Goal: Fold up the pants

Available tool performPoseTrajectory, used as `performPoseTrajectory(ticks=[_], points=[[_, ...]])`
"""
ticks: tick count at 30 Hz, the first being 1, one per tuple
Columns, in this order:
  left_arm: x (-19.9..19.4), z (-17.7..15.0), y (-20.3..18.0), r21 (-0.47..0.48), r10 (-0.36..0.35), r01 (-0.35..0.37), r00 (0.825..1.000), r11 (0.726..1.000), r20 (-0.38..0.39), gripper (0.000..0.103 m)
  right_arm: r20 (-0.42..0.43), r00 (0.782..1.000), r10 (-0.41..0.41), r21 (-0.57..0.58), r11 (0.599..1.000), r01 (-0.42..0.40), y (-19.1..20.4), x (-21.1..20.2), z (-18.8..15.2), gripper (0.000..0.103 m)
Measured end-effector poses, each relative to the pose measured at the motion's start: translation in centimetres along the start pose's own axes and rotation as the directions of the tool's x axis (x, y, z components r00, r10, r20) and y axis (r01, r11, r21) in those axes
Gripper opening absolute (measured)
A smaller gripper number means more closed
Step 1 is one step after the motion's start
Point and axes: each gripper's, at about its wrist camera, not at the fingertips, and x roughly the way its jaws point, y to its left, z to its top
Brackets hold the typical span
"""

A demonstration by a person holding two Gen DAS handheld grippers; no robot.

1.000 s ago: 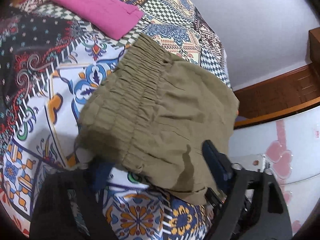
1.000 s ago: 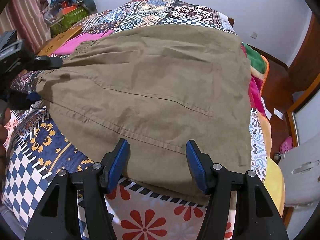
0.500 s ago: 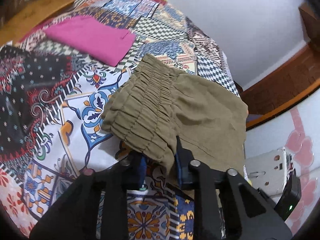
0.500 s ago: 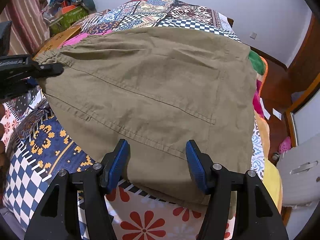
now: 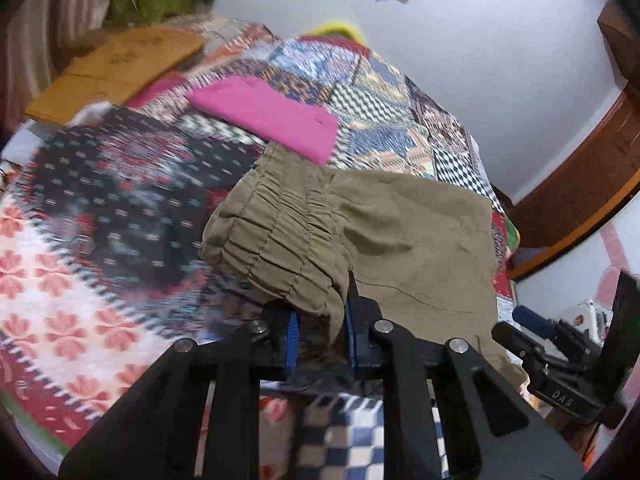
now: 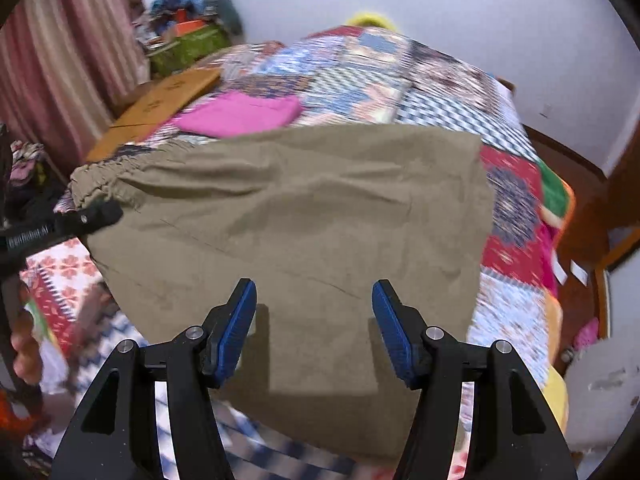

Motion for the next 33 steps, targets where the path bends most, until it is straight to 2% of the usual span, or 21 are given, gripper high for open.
performPoseTrajectory(ticks=[3, 5, 8, 10, 14, 17, 23, 26, 29, 33], points=[[-1.8, -0.1, 0.1, 0.044, 0.027, -0.029, 0.998, 0.999, 0.058, 0.017, -0.016, 0.999, 0.049, -0.052, 0.997, -0.05, 2.9, 1.1, 0.6, 0.056], [-2.8, -0.1, -0.4, 0.085, 0.034, -0.042, 0.995, 0.996, 0.096, 0.017, -0.064, 0.996, 0.066, -0.086, 0.994, -0.071, 4.6, 2.8, 0.6, 0.056], [-3.4, 0.1, -1.6, 0.134, 0.013, -0.031, 0.991, 0.991, 0.13, 0.016, -0.132, 0.987, 0.092, -0.113, 0.988, -0.107, 6.1, 4.9, -0.2, 0.056], [-3.6, 0.2, -2.5, 0.162, -0.004, -0.021, 0.989, 0.987, 0.148, 0.016, -0.138, 0.985, 0.106, -0.117, 0.986, -0.122, 6.3, 5.1, -0.4, 0.057], [-3.7, 0.9, -4.5, 0.193, -0.051, 0.019, 0.985, 0.981, 0.164, 0.015, -0.153, 0.973, 0.175, -0.059, 0.981, -0.186, 4.9, 4.9, -0.2, 0.058], [-4.2, 1.2, -6.3, 0.24, -0.07, 0.024, 0.98, 0.97, 0.186, 0.014, -0.134, 0.973, 0.188, -0.03, 0.981, -0.194, 4.0, 3.7, -0.3, 0.057], [-4.8, 1.2, -9.3, 0.334, -0.098, 0.025, 0.974, 0.942, 0.205, 0.014, -0.041, 0.992, 0.118, 0.018, 0.993, -0.117, 0.9, 0.0, -1.2, 0.057], [-4.8, 1.3, -10.9, 0.361, -0.127, 0.046, 0.971, 0.931, 0.204, 0.014, -0.06, 0.995, 0.078, 0.048, 0.996, -0.076, -1.1, 0.0, -2.5, 0.057], [-4.4, 1.3, -12.5, 0.379, -0.161, 0.081, 0.97, 0.922, 0.184, 0.014, -0.129, 0.983, 0.13, 0.091, 0.989, -0.119, -1.6, 2.0, -4.0, 0.058], [-3.7, 0.9, -15.0, 0.414, -0.208, 0.132, 0.968, 0.901, 0.143, 0.011, -0.108, 0.98, 0.165, 0.118, 0.981, -0.152, -1.8, 2.2, -4.2, 0.059]])
